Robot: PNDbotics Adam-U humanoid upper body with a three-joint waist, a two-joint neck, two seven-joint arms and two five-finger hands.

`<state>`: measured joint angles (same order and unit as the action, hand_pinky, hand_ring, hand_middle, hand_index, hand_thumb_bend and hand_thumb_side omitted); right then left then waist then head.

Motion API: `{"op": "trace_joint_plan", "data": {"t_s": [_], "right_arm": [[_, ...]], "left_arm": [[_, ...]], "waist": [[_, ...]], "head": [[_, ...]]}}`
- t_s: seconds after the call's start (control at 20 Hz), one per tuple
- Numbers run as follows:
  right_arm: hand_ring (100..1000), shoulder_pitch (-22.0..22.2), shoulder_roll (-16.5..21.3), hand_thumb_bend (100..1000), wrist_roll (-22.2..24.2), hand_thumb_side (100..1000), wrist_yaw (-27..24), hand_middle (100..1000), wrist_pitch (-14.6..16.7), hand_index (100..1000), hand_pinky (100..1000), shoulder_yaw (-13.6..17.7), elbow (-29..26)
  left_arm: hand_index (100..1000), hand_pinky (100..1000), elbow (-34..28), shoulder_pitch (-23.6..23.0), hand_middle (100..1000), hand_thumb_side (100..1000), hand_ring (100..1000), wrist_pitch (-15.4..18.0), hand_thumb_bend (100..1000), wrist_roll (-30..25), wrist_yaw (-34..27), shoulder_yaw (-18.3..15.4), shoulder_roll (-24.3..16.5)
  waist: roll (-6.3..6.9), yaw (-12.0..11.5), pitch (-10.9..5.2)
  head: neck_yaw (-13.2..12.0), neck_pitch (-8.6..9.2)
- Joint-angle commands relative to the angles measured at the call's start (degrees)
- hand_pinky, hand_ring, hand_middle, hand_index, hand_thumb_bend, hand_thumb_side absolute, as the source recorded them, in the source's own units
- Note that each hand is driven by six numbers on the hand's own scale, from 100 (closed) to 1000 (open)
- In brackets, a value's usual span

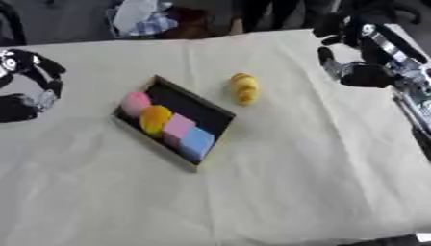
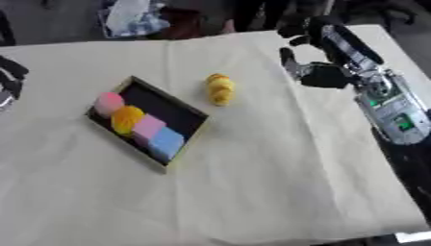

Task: Pick up objects on the table and place them in the box.

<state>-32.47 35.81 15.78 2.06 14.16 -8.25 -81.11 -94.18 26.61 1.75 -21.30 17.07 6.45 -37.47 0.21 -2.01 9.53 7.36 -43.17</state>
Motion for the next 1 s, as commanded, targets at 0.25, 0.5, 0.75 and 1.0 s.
{"op": "trace_joint_plan", "data": {"t_s": [0.25,0.5,0.75,1.0], "right_arm": [[930,-10.24,0.42,100,6.34,304,6.04,892,-2.54,976,848,-7.84,9.62],[936,-17.40,-3.32,118,11.29,334,10.98,904,-2.67,976,852,-10.16,17.66],[944,-20.39,-6.54,170,16.19,349,15.89,919,-0.21,977,857,-8.23,25.63],[946,-21.96,-8.73,203,17.52,360,20.85,930,2.88,979,860,-6.43,33.69]], "left_arm": [[764,754,-9.64,-8.37,614,689,570,-2.86,100,6.94,-6.81,-6.36,7.97],[759,752,-12.15,-12.01,606,713,563,-4.50,100,11.36,-7.67,-6.77,12.18],[752,749,-12.62,-13.76,597,737,555,-5.38,100,13.02,-8.38,-7.32,14.45],[749,748,-13.01,-14.51,592,749,551,-5.69,100,13.45,-8.90,-7.40,15.82]], "waist": [[-0.42,-2.36,-1.48],[-0.22,-2.53,-1.21],[-0.11,-2.78,-1.30],[-0.02,-3.11,-1.44]], "head": [[2.80,1.18],[2.85,1.58],[3.24,1.65],[3.30,1.69]]}}
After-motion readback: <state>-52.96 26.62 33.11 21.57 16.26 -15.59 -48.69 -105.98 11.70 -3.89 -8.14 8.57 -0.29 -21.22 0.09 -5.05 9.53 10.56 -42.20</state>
